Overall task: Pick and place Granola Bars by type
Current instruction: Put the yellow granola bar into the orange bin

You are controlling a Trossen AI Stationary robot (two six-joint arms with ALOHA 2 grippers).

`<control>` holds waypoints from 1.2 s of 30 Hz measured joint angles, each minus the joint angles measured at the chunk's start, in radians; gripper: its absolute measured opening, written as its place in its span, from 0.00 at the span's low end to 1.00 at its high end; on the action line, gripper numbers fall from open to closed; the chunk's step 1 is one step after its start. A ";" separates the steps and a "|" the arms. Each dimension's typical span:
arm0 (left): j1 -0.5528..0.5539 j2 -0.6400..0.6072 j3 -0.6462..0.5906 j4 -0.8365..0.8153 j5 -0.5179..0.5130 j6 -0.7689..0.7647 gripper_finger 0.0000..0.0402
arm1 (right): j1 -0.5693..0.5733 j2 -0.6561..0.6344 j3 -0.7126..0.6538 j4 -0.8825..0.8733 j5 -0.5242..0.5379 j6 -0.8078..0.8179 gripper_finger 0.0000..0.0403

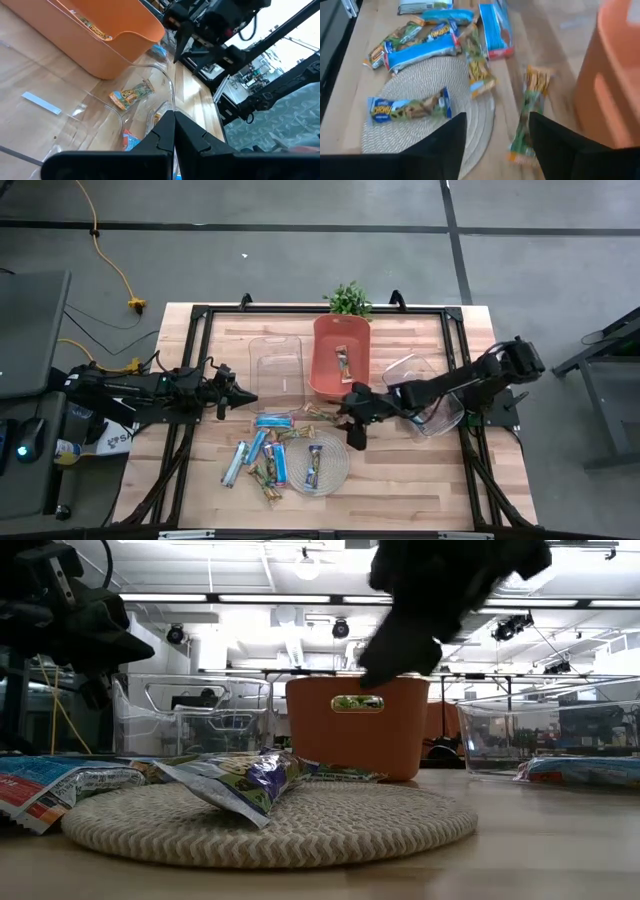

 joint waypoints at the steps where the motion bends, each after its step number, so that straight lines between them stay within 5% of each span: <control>1: 0.000 0.000 0.000 0.000 0.000 0.000 0.00 | 0.000 0.015 0.034 -0.022 -0.002 -0.031 0.51; 8: 0.000 0.000 0.000 0.000 -0.004 0.000 0.00 | 0.001 0.179 0.351 -0.329 0.003 -0.116 0.54; 13: 0.000 0.000 0.000 0.000 -0.003 0.000 0.00 | -0.011 0.346 0.580 -0.674 0.001 -0.021 0.55; 17: 0.000 0.000 0.000 0.000 -0.003 0.000 0.00 | -0.018 0.460 0.702 -0.770 -0.045 0.020 0.55; 27: 0.000 0.000 0.000 0.000 0.003 0.000 0.00 | -0.018 0.518 0.741 -0.788 0.124 0.135 0.55; 36: 0.000 0.000 0.000 -0.001 0.010 0.000 0.00 | -0.010 0.514 0.741 -0.804 0.154 0.154 0.55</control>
